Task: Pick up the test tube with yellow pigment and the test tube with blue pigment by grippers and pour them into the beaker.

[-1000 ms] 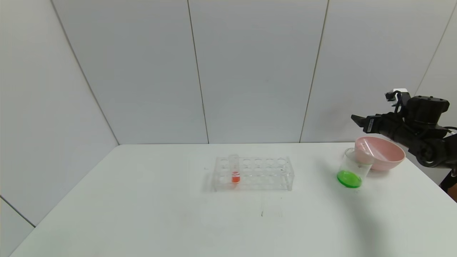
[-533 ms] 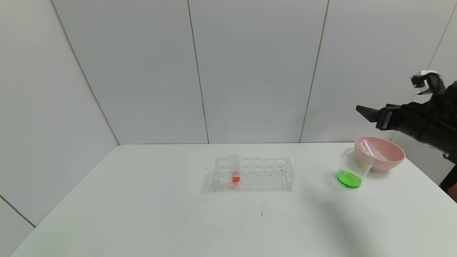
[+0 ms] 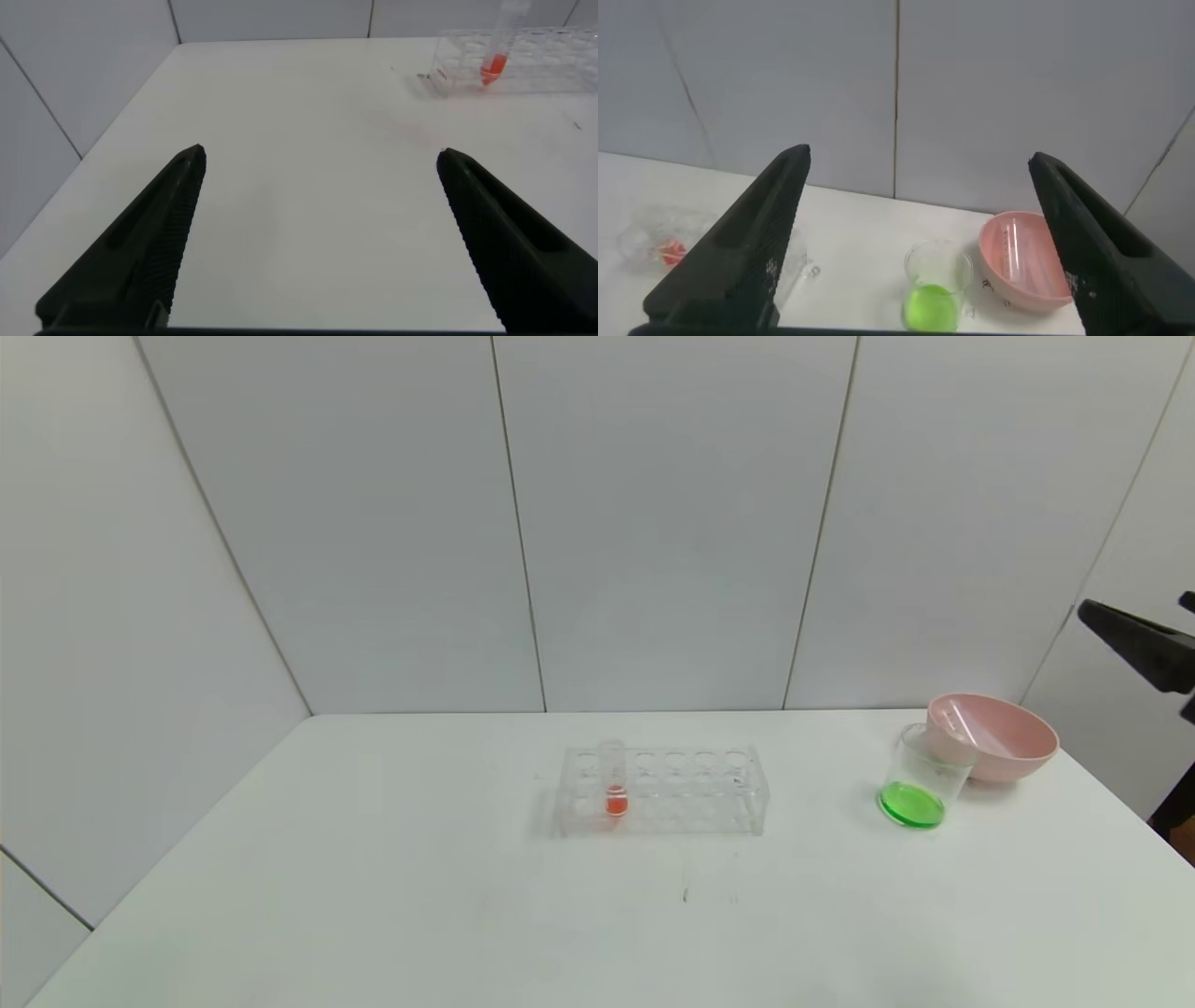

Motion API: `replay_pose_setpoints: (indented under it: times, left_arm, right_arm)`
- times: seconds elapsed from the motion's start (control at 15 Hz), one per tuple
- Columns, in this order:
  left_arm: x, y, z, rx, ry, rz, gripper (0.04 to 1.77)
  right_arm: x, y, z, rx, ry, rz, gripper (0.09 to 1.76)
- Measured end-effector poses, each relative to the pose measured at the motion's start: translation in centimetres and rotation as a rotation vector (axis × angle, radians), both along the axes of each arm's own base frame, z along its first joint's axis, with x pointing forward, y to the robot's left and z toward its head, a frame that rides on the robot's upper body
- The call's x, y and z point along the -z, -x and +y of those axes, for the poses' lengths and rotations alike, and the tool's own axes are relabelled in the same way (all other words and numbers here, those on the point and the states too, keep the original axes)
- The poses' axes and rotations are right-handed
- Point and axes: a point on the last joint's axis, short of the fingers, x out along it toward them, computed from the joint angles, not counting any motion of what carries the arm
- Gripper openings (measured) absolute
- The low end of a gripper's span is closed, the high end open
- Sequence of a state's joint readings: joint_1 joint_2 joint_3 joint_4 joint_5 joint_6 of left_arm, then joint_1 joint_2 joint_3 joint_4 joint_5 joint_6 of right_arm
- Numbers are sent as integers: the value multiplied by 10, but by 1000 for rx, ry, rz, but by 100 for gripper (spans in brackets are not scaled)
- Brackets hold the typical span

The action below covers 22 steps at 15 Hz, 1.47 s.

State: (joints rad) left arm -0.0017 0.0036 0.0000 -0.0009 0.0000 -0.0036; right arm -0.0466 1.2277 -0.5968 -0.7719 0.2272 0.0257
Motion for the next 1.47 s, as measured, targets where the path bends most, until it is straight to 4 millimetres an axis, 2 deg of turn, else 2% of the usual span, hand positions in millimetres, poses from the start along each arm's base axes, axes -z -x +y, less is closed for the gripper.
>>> replay_pose_setpoints:
  times: [0.27, 0.53, 0.73, 0.87, 0.93, 1.13, 1.47]
  left_arm:
    - [0, 0, 0, 0, 0, 0, 176]
    - [0, 0, 0, 0, 0, 0, 176]
    - [0, 0, 0, 0, 0, 0, 176]
    - [0, 0, 0, 0, 0, 0, 176]
    - [0, 0, 0, 0, 0, 0, 176]
    - [0, 0, 0, 0, 0, 0, 176]
    - [0, 0, 0, 0, 0, 0, 176]
  right_arm:
    - [-1, 82, 5, -42, 14, -153, 169]
    - [15, 158, 9, -65, 26, -233, 170]
    - [32, 206, 11, -66, 34, -292, 170]
    - [45, 230, 10, -59, 40, -343, 170]
    - [55, 239, 10, -52, 49, -345, 170]
    - [81, 244, 8, 17, 46, -323, 170]
    - [140, 218, 6, 113, 35, -124, 170]
